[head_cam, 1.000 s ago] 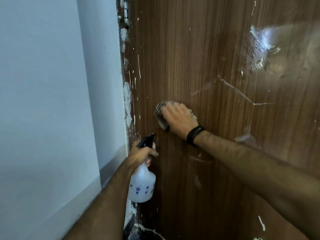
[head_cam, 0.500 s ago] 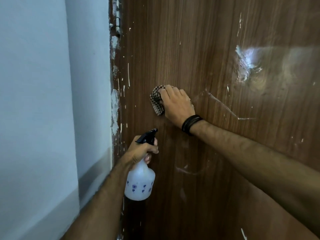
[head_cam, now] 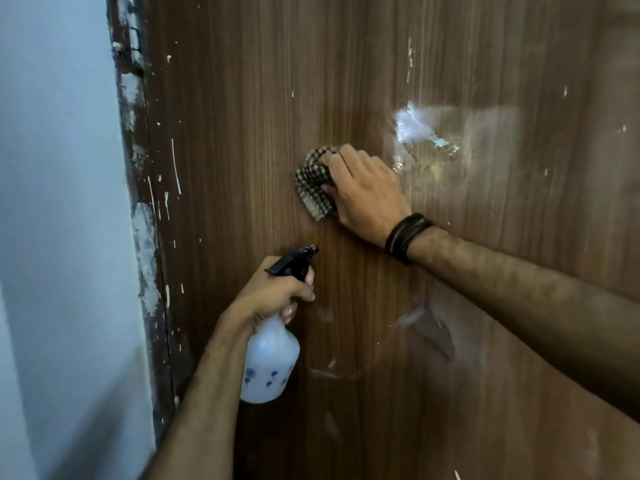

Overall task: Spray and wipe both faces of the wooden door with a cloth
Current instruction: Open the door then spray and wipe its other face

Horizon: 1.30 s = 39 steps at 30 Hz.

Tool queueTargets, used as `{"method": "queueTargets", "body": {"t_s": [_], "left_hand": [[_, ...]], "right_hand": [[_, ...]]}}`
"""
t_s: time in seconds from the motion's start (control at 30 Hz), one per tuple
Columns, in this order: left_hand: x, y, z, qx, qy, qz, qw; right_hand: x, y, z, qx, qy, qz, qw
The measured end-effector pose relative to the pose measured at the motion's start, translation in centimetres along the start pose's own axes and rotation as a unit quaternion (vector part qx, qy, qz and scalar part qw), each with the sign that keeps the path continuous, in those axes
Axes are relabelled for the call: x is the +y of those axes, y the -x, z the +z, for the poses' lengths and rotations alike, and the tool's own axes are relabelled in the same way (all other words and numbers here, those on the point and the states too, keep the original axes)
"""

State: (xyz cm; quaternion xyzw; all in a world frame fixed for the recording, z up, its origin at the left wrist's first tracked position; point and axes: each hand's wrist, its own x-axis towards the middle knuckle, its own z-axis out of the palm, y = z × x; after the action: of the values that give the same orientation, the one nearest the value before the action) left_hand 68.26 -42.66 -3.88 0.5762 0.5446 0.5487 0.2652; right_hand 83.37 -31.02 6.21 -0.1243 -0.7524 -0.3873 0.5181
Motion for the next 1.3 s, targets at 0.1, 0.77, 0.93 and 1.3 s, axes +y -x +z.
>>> {"method": "queueTargets", "body": {"t_s": [0.1,0.77,0.93,1.3], "left_hand": [[-0.1,0.2,1.0,-0.003,-0.018,-0.014,1.0],[4.7,1.7,6.2,0.076,0.038,-0.062,0.995],[7.3,1.3,7.7,0.088,0.066,-0.02,0.994],[9.4,0.1,8.5,0.115,0.093,-0.001,0.989]], "right_hand": [[-0.6,6.0,0.1,-0.027,-0.02,-0.007,0.999],[2.7,11.8,-2.0,-0.065,-0.023,-0.02,0.997],[8.3,3.0,-4.1,-0.002,-0.005,0.073,0.997],[6.9,8.3,-3.5,-0.02,0.002,0.046,0.999]]}}
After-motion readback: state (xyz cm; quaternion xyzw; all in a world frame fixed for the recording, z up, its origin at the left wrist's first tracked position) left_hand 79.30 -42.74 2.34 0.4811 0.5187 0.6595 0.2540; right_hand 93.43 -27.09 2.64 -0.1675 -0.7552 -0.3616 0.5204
